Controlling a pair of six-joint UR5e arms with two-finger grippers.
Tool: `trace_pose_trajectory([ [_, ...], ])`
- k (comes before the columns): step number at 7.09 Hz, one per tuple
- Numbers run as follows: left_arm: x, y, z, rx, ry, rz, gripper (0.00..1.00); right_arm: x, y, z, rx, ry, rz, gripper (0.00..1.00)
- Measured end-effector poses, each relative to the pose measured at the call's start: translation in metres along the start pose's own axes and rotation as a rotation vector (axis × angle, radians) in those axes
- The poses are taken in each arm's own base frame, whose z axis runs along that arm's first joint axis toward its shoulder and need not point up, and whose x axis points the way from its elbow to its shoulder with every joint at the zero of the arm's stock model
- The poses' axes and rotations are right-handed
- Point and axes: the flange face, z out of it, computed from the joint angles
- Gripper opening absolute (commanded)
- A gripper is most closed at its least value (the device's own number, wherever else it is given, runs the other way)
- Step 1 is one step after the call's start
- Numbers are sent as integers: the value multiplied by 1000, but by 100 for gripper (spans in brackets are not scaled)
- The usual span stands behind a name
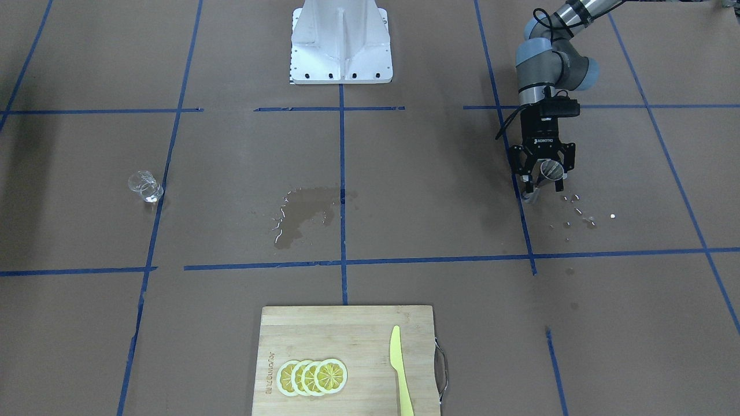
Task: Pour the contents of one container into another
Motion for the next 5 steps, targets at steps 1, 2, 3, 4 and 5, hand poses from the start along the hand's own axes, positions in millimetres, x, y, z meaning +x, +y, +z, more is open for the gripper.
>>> trace_pose_trajectory([
  [1,0,-1,0,-2,2,-4,22,0,0,0,0,0,0,100],
  [2,1,-2,-1,-2,5,3,5,0,0,0,1,-1,-1,100],
  [3,2,-4,-1,0,9,21,0,0,0,0,1,-1,-1,100],
  [4,3,-7,-2,5,16,30,0,0,-1,0,0,-1,0,100],
  [5,4,-11,-2,10,23,25,0,-1,-1,-1,1,-1,0,100],
])
